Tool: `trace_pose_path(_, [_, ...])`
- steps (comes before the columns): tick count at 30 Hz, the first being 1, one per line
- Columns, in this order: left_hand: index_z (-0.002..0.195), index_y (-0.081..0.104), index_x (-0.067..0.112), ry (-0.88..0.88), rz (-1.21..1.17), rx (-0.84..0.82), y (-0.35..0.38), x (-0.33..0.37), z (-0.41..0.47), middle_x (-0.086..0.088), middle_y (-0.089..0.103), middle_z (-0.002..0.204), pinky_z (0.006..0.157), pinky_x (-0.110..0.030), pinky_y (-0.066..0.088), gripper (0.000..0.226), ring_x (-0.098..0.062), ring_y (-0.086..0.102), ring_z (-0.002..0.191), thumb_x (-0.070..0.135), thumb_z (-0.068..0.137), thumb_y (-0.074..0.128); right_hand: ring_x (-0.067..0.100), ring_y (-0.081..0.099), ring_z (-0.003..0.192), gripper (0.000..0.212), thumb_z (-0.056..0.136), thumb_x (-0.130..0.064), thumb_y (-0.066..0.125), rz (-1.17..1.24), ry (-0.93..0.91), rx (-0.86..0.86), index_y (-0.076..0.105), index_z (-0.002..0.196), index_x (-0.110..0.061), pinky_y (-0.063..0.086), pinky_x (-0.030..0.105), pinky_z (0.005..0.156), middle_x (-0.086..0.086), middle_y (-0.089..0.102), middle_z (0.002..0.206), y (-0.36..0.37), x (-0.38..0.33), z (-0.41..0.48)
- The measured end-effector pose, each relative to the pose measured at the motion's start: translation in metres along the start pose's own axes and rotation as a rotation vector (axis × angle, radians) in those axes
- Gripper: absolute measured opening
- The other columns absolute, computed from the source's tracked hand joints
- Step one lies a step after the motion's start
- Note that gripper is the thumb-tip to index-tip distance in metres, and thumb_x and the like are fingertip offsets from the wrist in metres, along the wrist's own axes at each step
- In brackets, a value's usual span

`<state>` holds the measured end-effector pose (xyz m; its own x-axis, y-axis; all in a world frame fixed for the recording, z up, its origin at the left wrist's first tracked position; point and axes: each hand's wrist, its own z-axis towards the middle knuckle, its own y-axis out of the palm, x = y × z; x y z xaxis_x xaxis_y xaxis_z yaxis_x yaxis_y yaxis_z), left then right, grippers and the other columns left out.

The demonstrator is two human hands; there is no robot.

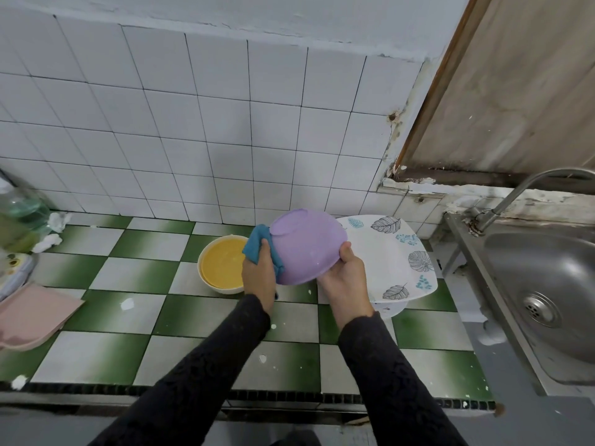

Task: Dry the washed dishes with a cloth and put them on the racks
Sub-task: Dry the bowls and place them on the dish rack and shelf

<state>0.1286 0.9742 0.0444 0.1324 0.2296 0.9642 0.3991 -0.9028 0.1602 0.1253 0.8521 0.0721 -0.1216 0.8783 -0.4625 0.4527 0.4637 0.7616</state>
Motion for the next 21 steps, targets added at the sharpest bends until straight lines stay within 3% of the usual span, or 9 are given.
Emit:
trace_pose_path(2, [0.132, 0.049, 0.020, 0.155, 0.057, -0.027, 0.004, -0.009, -0.017, 0.000, 0.060, 0.118, 0.082, -0.015, 0.051, 0.031, -0.019, 0.056, 0.112, 0.033, 0.104, 0.045, 0.030, 0.065, 0.107, 0.031, 0.107, -0.014, 0.038, 0.046, -0.018, -0.028, 0.055, 0.128, -0.001, 0.058, 0.044, 0.081, 0.017, 0.070, 0.119, 0.007, 0.004, 0.003])
trace_pose_path(5, [0.150, 0.031, 0.035, 0.501, 0.357, -0.210, 0.004, -0.025, -0.022, 0.000, 0.033, 0.156, 0.117, -0.036, 0.030, 0.052, -0.018, 0.027, 0.147, 0.030, 0.100, 0.047, 0.031, 0.065, 0.108, 0.024, 0.106, -0.010, 0.041, 0.070, -0.045, -0.091, 0.049, 0.129, -0.009, 0.062, 0.041, 0.083, 0.021, 0.057, 0.139, 0.015, 0.010, 0.003])
trace_pose_path(8, [0.149, 0.028, 0.040, 0.755, 0.551, -0.289, 0.000, -0.020, -0.006, -0.001, 0.028, 0.159, 0.120, -0.049, 0.024, 0.059, -0.022, 0.021, 0.149, 0.029, 0.095, 0.048, 0.026, 0.068, 0.098, 0.013, 0.108, -0.014, 0.042, -0.033, -0.059, -0.140, 0.050, 0.118, -0.011, 0.061, 0.037, 0.086, 0.015, 0.067, 0.119, 0.014, 0.011, 0.001])
trace_pose_path(10, [0.141, 0.038, 0.044, 0.608, 0.391, -0.284, -0.001, -0.006, 0.003, -0.002, 0.044, 0.149, 0.114, -0.047, 0.038, 0.048, -0.014, 0.040, 0.139, 0.029, 0.096, 0.051, 0.018, 0.071, 0.086, 0.014, 0.109, -0.016, 0.040, -0.139, -0.067, -0.148, 0.054, 0.111, -0.012, 0.062, 0.031, 0.073, 0.007, 0.072, 0.103, 0.015, 0.009, -0.001])
trace_pose_path(12, [0.138, 0.046, 0.034, 0.476, 0.338, -0.230, 0.002, 0.003, 0.006, -0.002, 0.056, 0.137, 0.105, -0.044, 0.047, 0.042, -0.011, 0.052, 0.125, 0.032, 0.096, 0.052, 0.012, 0.072, 0.077, 0.016, 0.109, -0.017, 0.040, -0.223, -0.061, -0.142, 0.054, 0.112, -0.013, 0.060, 0.027, 0.065, 0.004, 0.072, 0.098, 0.016, 0.007, -0.003])
trace_pose_path(16, [0.147, 0.043, 0.018, 0.732, 0.660, -0.349, 0.002, -0.003, 0.007, -0.005, 0.047, 0.148, 0.113, -0.032, 0.036, 0.054, -0.017, 0.041, 0.136, 0.031, 0.094, 0.046, 0.015, 0.071, 0.086, 0.021, 0.110, -0.018, 0.037, -0.332, -0.023, -0.121, 0.057, 0.115, -0.011, 0.061, 0.029, 0.071, 0.006, 0.073, 0.101, 0.012, 0.005, -0.003])
trace_pose_path(18, [0.139, 0.050, 0.019, 0.489, 0.536, -0.371, 0.000, 0.003, 0.012, -0.006, 0.059, 0.133, 0.094, -0.027, 0.049, 0.043, -0.016, 0.056, 0.115, 0.036, 0.100, 0.048, 0.018, 0.067, 0.086, 0.022, 0.109, -0.020, 0.039, -0.450, -0.016, -0.127, 0.060, 0.107, -0.012, 0.058, 0.031, 0.073, 0.008, 0.070, 0.104, 0.010, 0.001, -0.005])
trace_pose_path(20, [0.123, 0.059, 0.013, 0.150, 0.348, -0.330, -0.001, 0.006, 0.024, -0.010, 0.065, 0.105, 0.070, -0.024, 0.048, 0.038, -0.019, 0.059, 0.090, 0.042, 0.101, 0.047, 0.020, 0.066, 0.088, 0.024, 0.109, -0.019, 0.042, -0.528, -0.010, -0.106, 0.064, 0.104, -0.010, 0.056, 0.033, 0.076, 0.010, 0.070, 0.105, 0.004, -0.001, -0.004])
trace_pose_path(21, [0.120, 0.060, 0.011, 0.094, 0.364, -0.315, -0.001, 0.007, 0.028, -0.009, 0.065, 0.101, 0.069, -0.025, 0.046, 0.038, -0.020, 0.059, 0.089, 0.042, 0.101, 0.046, 0.021, 0.067, 0.089, 0.024, 0.108, -0.019, 0.043, -0.531, 0.001, -0.095, 0.065, 0.105, -0.009, 0.056, 0.034, 0.077, 0.012, 0.070, 0.106, 0.002, -0.001, -0.005])
